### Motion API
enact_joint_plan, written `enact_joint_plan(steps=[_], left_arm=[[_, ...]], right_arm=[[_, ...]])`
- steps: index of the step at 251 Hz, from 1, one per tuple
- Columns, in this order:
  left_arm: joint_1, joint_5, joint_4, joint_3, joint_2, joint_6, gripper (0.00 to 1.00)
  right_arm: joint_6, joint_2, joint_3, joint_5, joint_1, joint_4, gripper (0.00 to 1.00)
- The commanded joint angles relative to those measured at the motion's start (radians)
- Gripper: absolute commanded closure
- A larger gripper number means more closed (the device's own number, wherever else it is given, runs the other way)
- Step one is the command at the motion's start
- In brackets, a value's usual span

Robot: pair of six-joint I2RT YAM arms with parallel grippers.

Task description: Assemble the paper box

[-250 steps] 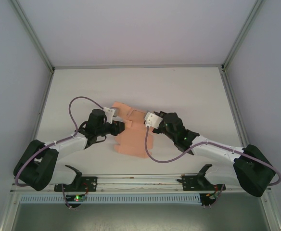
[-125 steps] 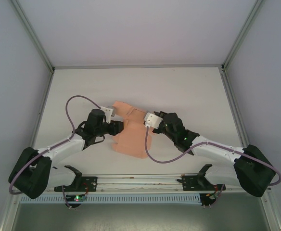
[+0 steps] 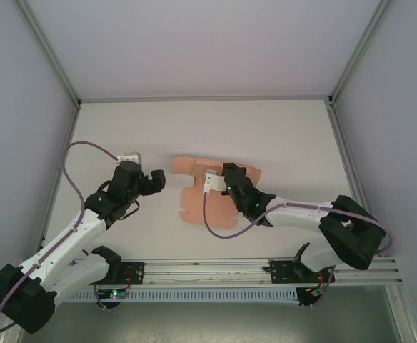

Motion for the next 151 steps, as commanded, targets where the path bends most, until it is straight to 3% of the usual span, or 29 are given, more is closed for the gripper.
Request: enact_joint_plan(steps=[1, 38, 81, 118, 151], left_arm=[[0.048, -0.094, -0.086, 0.059, 0.073, -0.057, 0.00], [0.114, 0.003, -0.009, 0.147, 0.244, -0.045, 0.00], [0.142, 0.086, 0.052, 0.298, 0.471, 0.017, 0.00], [0.147, 0.136, -0.002, 0.458, 0.670, 0.082, 0.00], [0.147, 0.282, 0.005, 0.519, 0.759, 0.122, 0.00]], right_arm=[[-0.166, 0.049, 0.009, 0.084, 0.034, 0.147, 1.00], [-0.248, 0.136, -0.019, 0.109, 0.055, 0.308, 1.00], [-0.237, 0.152, -0.040, 0.060, 0.063, 0.311, 1.00], [-0.193, 0.158, -0.040, 0.045, 0.060, 0.286, 1.00], [-0.184, 0.178, -0.037, 0.058, 0.060, 0.279, 1.00]])
